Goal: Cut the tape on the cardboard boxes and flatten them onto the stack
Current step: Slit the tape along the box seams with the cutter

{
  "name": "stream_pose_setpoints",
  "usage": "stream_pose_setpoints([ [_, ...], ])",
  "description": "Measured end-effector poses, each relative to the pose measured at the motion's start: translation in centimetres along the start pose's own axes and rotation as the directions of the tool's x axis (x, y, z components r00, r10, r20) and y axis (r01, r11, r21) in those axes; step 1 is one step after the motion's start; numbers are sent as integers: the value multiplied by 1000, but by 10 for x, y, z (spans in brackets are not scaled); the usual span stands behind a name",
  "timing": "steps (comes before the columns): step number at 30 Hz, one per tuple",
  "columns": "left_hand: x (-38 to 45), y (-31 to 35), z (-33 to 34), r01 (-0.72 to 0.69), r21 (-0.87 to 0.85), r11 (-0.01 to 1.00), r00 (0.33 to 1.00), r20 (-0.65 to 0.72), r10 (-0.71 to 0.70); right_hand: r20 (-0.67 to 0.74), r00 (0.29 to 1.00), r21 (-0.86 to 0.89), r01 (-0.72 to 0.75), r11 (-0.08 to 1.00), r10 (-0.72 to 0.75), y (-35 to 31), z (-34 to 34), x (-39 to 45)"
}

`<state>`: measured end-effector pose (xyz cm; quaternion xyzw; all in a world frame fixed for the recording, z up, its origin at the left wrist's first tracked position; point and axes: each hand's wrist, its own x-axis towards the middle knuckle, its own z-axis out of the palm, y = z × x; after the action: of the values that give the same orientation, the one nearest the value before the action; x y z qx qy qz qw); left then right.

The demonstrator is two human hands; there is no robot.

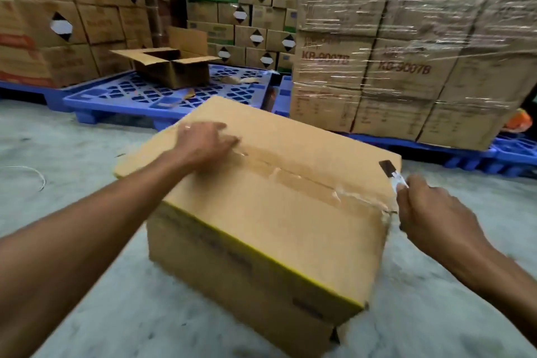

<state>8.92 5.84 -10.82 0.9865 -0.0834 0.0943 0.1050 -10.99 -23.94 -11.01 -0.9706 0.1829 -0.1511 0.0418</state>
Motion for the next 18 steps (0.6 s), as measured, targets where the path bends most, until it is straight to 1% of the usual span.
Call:
stream_pose_setpoints([
  [1,-11,12,16,-42,0,999,998,48,42,-48,998,-25,25,999,-26,1,4,7],
  [2,-24,24,30,-89,13,996,995,49,88,-80,996,-12,39,999,-40,4,7,17],
  [3,-38,31,40,-117,24,993,993,9,117,-94,995,44,51,998,-47,7,13,30],
  [5,-67,35,54,-100,15,995,991,-93,101,-82,995,174,70,982,-56,19,29,59],
  [7,-91,29,62,-22,-48,999,985,-169,14,-95,993,259,91,962,-68,28,44,81],
  [9,-104,21,67,86,-212,974,971,-202,-130,-87,994,355,92,930,-65,26,51,95],
  [10,-107,16,67,143,-320,937,959,-190,-211,-75,996,417,80,905,-53,22,54,100],
  [12,-107,9,64,226,-534,814,922,-152,-356,-101,995,506,72,860,-24,13,55,106],
  [14,-104,2,59,224,-661,716,880,-177,-440,-144,989,543,66,837,15,6,48,107],
  [15,-102,-2,55,199,-690,696,862,-214,-460,-139,990,536,49,843,31,6,45,103],
  [17,-93,-14,42,127,-709,693,837,-298,-458,-67,996,487,-21,873,61,13,42,89],
  [18,-87,-19,32,86,-709,700,836,-331,-437,-17,998,456,-52,888,67,17,43,79],
])
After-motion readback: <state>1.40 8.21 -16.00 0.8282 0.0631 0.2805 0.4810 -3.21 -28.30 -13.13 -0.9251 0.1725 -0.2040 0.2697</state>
